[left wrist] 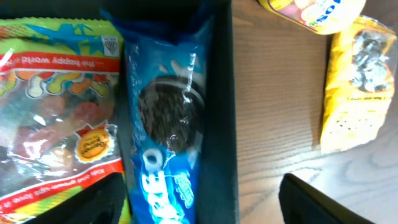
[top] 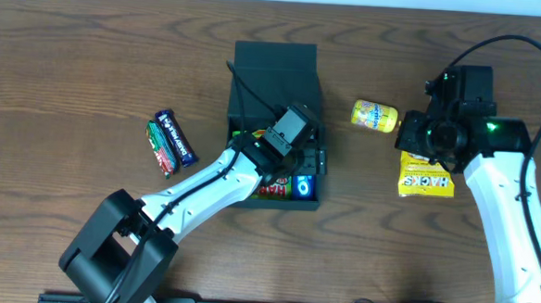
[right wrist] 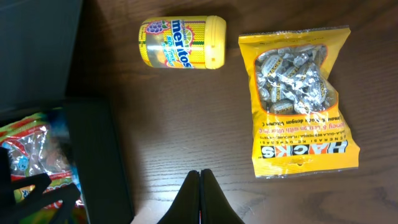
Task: Pack container
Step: 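Lift the Oreo pack with left gripper and place it in the box, then grasp the yellow Hacks candy bag with the right gripper, then carry the Hacks bag into the box and release it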
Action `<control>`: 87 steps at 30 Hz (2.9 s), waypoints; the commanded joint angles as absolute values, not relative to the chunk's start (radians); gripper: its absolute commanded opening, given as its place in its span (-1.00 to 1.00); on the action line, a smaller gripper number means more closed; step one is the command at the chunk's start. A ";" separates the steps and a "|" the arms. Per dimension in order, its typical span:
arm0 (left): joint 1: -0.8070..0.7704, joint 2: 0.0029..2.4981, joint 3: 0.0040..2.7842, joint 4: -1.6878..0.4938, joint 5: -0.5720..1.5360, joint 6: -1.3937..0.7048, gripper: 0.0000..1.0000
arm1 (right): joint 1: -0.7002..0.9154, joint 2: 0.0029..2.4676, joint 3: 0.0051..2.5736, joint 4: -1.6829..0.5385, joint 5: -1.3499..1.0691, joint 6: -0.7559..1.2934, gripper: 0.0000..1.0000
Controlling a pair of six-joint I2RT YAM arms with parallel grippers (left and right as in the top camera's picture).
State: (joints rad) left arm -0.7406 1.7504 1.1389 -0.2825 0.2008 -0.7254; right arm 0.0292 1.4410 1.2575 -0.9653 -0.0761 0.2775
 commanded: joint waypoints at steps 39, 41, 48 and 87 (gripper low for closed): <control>-0.313 1.380 1.128 -0.760 -0.099 -0.721 0.72 | -0.065 1.696 1.160 -0.762 0.130 0.298 0.29; -0.313 1.380 1.128 -0.760 -0.095 -0.720 0.72 | -0.068 1.737 1.160 -0.756 0.170 0.299 0.29; -0.313 1.380 1.128 -0.759 -0.084 -0.718 0.73 | -0.075 1.863 1.160 -0.741 0.240 0.299 0.19; -0.210 1.135 1.129 -0.731 -0.084 -0.707 0.73 | 0.617 1.618 1.238 -0.714 -0.086 0.940 -0.97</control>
State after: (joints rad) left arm -0.2146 1.1530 1.1381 -0.7174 -0.0822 -0.7071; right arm 0.5434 1.5749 1.2354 -0.7273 -0.1043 0.8093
